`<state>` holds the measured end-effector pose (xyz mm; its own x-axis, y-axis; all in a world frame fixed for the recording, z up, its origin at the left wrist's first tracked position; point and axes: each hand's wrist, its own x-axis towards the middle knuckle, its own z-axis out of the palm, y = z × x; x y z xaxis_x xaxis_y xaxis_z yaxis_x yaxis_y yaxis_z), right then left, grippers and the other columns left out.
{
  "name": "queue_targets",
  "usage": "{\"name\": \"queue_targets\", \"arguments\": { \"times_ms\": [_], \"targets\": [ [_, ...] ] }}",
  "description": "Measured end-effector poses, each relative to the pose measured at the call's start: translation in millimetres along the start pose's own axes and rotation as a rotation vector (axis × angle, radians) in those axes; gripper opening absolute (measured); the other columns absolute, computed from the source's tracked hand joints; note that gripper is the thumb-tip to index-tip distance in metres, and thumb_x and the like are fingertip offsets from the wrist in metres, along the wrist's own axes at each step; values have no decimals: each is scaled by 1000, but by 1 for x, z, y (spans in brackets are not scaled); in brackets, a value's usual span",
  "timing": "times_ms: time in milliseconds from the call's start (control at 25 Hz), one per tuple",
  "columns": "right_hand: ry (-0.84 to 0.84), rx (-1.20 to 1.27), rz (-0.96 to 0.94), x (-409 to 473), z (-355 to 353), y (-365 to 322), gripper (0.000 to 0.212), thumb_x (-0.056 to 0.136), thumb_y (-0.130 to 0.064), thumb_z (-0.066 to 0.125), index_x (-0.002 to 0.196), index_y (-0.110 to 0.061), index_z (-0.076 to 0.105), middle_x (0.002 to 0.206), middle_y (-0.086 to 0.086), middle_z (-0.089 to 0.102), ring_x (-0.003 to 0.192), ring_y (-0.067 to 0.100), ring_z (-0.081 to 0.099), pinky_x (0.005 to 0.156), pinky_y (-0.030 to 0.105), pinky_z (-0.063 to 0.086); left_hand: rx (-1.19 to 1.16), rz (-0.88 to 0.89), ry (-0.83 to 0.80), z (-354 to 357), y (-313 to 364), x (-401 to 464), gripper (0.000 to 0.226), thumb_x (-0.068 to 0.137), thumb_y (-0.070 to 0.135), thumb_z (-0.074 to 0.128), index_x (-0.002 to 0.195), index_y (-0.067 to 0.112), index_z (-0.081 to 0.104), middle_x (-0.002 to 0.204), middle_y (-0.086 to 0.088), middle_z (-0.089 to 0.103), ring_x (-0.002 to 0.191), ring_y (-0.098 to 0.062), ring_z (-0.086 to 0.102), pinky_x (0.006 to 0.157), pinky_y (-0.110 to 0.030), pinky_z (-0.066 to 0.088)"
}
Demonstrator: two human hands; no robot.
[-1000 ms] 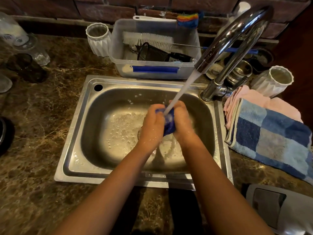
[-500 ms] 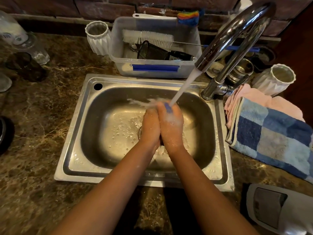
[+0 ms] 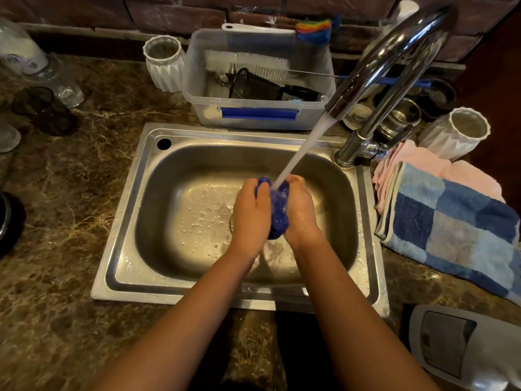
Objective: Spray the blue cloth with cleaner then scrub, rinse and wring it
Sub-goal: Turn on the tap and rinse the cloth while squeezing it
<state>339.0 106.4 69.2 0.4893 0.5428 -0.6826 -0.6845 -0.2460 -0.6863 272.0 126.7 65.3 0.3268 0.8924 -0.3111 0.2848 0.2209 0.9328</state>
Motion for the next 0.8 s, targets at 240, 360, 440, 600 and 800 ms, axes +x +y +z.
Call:
{"name": "queue_targets", "arguments": {
  "times_ms": [240, 360, 440, 600, 800],
  "targets": [
    [-189, 187, 140, -8, -13, 6, 41, 88, -50, 43, 93, -19, 70, 85, 3, 76, 85, 17, 70, 76, 32, 56, 318, 341, -58, -8, -9, 3, 32, 82, 38, 48, 113, 32, 54, 114, 4, 49, 108, -15, 48, 99, -42, 42],
    [-154, 73, -10, -12, 1, 10, 28, 92, -39, 45, 85, -24, 66, 66, -7, 72, 71, 9, 68, 62, 23, 55, 255, 366, 4, -1, -7, 2, 27, 82, 46, 49, 106, 33, 51, 108, 0, 49, 99, -17, 54, 84, -32, 52],
    [-146, 70, -128, -16, 10, 12, 23, 94, -29, 44, 88, -19, 65, 72, -3, 69, 72, 9, 67, 64, 22, 55, 173, 368, 47, 2, 1, 8, 18, 87, 34, 50, 102, 24, 55, 105, -8, 55, 92, -13, 58, 79, -27, 54],
    [41, -844, -573, -12, 6, 3, 24, 96, -21, 42, 105, -7, 59, 97, 16, 65, 91, 27, 62, 77, 32, 51, 42, 236, 43, 4, 11, 16, 21, 93, 31, 46, 79, 20, 58, 89, -13, 63, 79, -17, 61, 70, -31, 54],
    [168, -971, -651, -9, 2, 9, 30, 98, -26, 35, 109, -12, 58, 102, 10, 67, 75, 10, 58, 64, 4, 39, -117, -106, 92, 7, 21, 19, 34, 93, 26, 45, 61, 21, 55, 64, 1, 61, 66, -10, 62, 62, -25, 47]
  ]
}}
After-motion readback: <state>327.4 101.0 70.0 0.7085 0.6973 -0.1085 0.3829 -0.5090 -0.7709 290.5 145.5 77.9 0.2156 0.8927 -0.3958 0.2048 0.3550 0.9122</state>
